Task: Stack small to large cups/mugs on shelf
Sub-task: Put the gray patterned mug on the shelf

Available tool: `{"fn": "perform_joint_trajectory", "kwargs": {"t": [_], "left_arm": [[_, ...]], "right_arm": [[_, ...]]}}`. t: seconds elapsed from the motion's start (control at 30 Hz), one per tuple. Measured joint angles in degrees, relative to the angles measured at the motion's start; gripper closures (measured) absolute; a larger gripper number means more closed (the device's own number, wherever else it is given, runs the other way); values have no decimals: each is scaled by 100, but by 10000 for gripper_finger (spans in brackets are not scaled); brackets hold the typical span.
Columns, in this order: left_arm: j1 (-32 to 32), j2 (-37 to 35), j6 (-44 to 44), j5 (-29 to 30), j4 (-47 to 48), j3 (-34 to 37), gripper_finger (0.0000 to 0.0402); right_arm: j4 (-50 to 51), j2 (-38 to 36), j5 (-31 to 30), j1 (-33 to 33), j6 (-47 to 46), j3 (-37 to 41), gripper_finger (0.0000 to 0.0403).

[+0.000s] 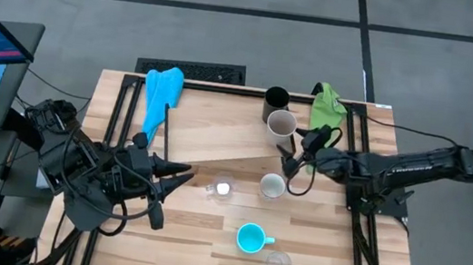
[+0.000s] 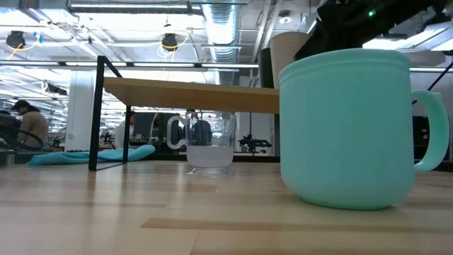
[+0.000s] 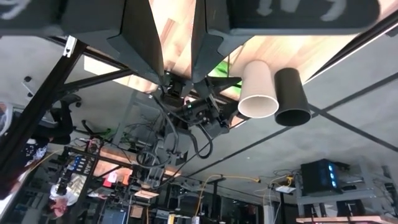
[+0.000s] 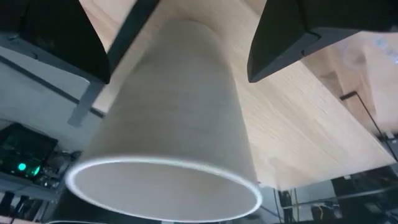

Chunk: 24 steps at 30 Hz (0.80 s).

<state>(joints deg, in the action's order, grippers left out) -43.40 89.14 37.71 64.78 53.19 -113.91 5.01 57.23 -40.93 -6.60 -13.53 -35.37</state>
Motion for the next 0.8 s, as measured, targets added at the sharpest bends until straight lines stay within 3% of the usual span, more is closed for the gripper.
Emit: {"fn": "perform_joint_trajectory", "kwargs": {"t": [0.27, 0.5, 0.8], "left_arm": [[-2, 0, 0, -37, -42, 0, 329], [0, 0, 103, -350, -49, 0, 329], [0, 0, 258, -1182, -293, 0, 329]], "right_arm": [[1341, -764, -26, -337, -746, -363, 3], [2106, -1359, 30, -1262, -1158, -1075, 3], [2850, -1054, -30, -2611, -1328, -2347, 3]]}}
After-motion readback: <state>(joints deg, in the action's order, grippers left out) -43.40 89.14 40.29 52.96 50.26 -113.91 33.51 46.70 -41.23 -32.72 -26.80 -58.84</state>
